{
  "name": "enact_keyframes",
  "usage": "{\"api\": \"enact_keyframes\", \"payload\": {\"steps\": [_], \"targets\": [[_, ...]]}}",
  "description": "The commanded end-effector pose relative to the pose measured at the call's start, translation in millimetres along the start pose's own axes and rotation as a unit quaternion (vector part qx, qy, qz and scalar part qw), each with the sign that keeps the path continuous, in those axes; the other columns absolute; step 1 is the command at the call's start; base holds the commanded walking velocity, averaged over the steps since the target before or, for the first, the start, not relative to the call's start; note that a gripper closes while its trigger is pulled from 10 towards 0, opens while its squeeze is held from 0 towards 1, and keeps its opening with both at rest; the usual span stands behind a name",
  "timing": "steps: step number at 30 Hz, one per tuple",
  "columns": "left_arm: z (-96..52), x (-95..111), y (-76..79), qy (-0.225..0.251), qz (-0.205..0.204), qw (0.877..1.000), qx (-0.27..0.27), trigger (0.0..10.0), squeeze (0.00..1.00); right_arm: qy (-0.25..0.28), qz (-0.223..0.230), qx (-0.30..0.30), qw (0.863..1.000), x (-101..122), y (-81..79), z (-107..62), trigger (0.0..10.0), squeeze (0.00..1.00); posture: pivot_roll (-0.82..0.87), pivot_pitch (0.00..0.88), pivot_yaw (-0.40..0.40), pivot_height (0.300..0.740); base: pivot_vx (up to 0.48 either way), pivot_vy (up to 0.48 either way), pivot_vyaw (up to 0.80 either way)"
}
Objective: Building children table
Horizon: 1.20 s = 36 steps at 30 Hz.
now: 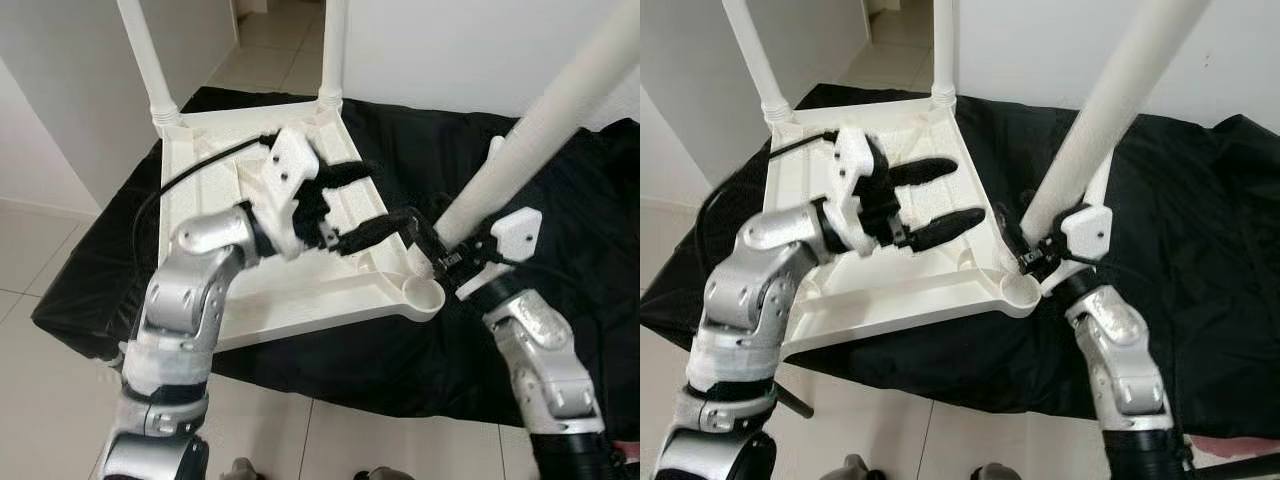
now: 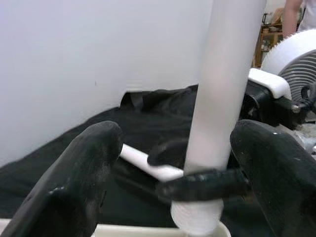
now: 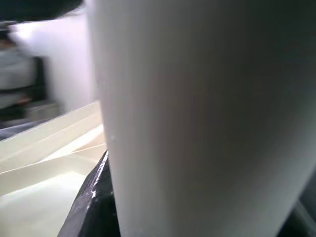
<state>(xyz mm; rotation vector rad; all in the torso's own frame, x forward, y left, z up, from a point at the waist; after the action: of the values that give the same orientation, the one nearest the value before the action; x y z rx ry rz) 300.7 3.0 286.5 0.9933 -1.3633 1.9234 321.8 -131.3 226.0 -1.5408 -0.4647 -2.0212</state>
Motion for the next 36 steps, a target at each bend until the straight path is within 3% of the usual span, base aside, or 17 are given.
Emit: {"api": "enact_keyframes", "payload": {"steps": [1, 5, 6, 7, 12, 13, 14, 15, 18, 25, 36], "targets": [[8.0, 4, 0.4, 0.017, -0.004, 1.000, -0.015, 10.0, 0.00, -0.022, 0.016, 0.045, 0.999, 0, -6.1, 5.6, 10.0, 0.00, -0.05, 0.008, -0.002, 0.740, 0.000, 0.000, 0.00], [12.9, 9, -0.4, 0.029, -0.009, 0.999, -0.023, 10.0, 0.00, -0.046, 0.019, 0.076, 0.996, -3, -11.2, 8.2, 10.0, 0.00, -0.06, 0.000, -0.002, 0.740, 0.000, 0.000, 0.00], [15.2, 12, 0.7, 0.039, -0.021, 0.998, -0.034, 10.0, 0.15, -0.056, 0.018, 0.091, 0.994, -5, -13.9, 9.3, 10.0, 0.00, -0.06, 0.000, -0.003, 0.740, 0.000, 0.000, 0.00], [16.7, 15, 2.5, 0.047, -0.036, 0.997, -0.047, 10.0, 1.00, -0.068, 0.013, 0.103, 0.992, -8, -16.1, 9.8, 10.0, 0.00, -0.06, 0.000, -0.002, 0.740, 0.000, 0.000, 0.00], [19.3, 21, 6.2, 0.060, -0.051, 0.994, -0.072, 10.0, 1.00, -0.099, -0.002, 0.137, 0.986, -13, -21.4, 8.8, 10.0, 0.00, -0.06, 0.000, 0.003, 0.740, 0.000, 0.000, 0.00], [20.1, 24, 7.7, 0.066, -0.065, 0.992, -0.085, 10.0, 0.28, -0.117, 0.000, 0.155, 0.981, -17, -24.3, 6.7, 10.0, 0.00, -0.06, 0.000, 0.002, 0.740, 0.000, 0.000, 0.00], [20.1, 24, 7.7, 0.066, -0.065, 0.992, -0.085, 10.0, 0.28, -0.117, 0.000, 0.155, 0.981, -17, -24.3, 6.7, 10.0, 0.00, -0.06, 0.000, 0.002, 0.740, 0.000, 0.000, 0.00], [20.6, 29, 8.9, 0.076, -0.081, 0.989, -0.099, 10.0, 0.00, -0.132, -0.001, 0.168, 0.977, -20, -25.9, 4.9, 10.0, 0.00, -0.06, 0.000, 0.004, 0.740, 0.000, 0.000, 0.00], [19.2, 39, 11.1, 0.099, -0.140, 0.974, -0.150, 10.0, 0.00, -0.163, -0.005, 0.193, 0.968, -26, -27.2, 2.5, 10.0, 0.00, -0.06, 0.000, 0.004, 0.740, 0.000, 0.000, 0.00], [20.9, 46, 5.3, 0.105, -0.129, 0.971, -0.170, 10.0, 0.00, -0.196, 0.004, 0.231, 0.953, -31, -33.6, -2.0, 10.0, 0.00, -0.05, 0.000, 0.008, 0.740, 0.000, 0.000, 0.00], [23.2, 54, 4.8, 0.107, -0.141, 0.966, -0.187, 10.0, 0.00, -0.214, 0.012, 0.253, 0.944, -36, -38.8, -7.2, 10.0, 0.00, -0.05, 0.000, 0.013, 0.740, 0.000, 0.000, 0.00]]}}
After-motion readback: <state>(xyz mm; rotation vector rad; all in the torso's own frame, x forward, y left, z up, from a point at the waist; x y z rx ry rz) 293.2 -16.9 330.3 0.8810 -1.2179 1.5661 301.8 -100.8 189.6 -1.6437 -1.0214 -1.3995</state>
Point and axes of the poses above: a point about 5 cm out from each wrist's last joint towards the gripper, its own z axis pointing out of the wrist towards the gripper, its own x axis along the axis of the wrist's last joint, y = z × x, the point moved 6 cm from there along z, pointing out of the wrist towards the gripper, and after that the axes turned 14 degrees about z, right-handed, at the moved point
